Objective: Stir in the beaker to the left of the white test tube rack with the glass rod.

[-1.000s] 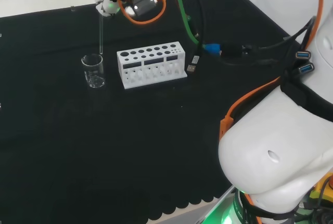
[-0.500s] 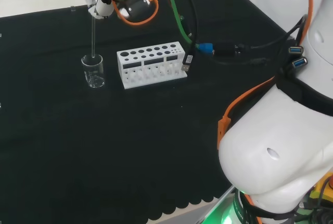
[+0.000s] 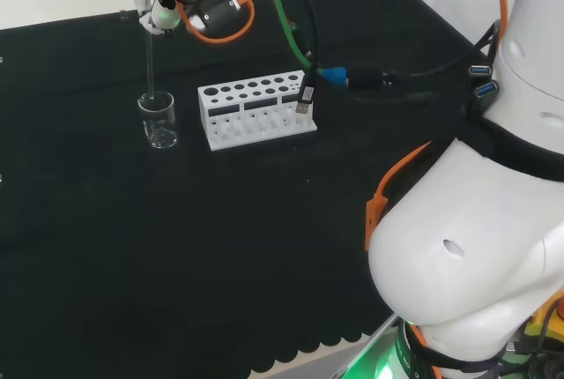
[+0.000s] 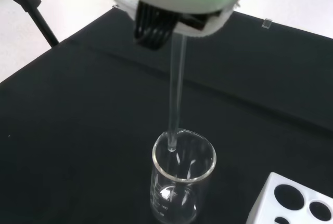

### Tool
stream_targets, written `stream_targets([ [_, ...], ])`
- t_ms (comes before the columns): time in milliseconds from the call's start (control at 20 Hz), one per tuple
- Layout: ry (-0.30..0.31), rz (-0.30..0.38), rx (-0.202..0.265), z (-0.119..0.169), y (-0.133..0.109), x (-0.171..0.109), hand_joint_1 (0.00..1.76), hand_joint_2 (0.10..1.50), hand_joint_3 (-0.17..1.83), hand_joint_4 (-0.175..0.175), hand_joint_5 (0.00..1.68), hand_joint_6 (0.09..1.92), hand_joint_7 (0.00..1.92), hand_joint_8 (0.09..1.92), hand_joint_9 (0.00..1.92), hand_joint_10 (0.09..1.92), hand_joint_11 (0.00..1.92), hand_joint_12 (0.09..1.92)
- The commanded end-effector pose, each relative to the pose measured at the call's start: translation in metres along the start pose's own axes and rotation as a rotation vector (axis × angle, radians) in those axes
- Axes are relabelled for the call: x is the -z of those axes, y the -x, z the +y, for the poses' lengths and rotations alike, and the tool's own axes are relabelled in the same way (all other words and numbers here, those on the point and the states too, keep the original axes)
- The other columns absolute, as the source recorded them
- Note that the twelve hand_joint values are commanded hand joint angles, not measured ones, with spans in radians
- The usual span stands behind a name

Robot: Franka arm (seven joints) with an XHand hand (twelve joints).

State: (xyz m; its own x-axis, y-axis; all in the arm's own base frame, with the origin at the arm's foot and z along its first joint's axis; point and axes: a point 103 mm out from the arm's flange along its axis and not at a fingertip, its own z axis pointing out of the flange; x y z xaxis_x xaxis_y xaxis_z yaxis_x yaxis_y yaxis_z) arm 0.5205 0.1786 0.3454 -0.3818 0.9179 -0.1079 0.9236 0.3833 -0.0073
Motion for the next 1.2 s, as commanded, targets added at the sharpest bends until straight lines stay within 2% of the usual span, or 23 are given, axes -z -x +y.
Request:
stream_targets([
  [50,-0.022,0.004,-0.021,0.019,0.019,-0.014,1.22,0.57,0.85,-0.175,1.25,0.79,1.68,0.63,1.87,0.39,1.71,0.70],
  [450,-0.038,0.008,-0.030,0.040,0.030,-0.037,1.22,0.57,0.85,-0.175,1.25,0.79,1.68,0.63,1.87,0.39,1.71,0.70],
  [700,-0.036,0.042,-0.007,0.049,0.034,-0.045,1.22,0.57,0.85,-0.175,1.25,0.79,1.68,0.63,1.87,0.39,1.71,0.70],
  [900,-0.036,0.063,-0.002,0.050,0.040,-0.054,1.22,0.57,0.85,-0.175,1.25,0.79,1.68,0.63,1.87,0.39,1.71,0.70],
  [1200,-0.052,0.052,-0.012,0.050,0.044,-0.059,1.22,0.57,0.85,-0.175,1.25,0.79,1.68,0.63,1.88,0.38,1.71,0.70],
])
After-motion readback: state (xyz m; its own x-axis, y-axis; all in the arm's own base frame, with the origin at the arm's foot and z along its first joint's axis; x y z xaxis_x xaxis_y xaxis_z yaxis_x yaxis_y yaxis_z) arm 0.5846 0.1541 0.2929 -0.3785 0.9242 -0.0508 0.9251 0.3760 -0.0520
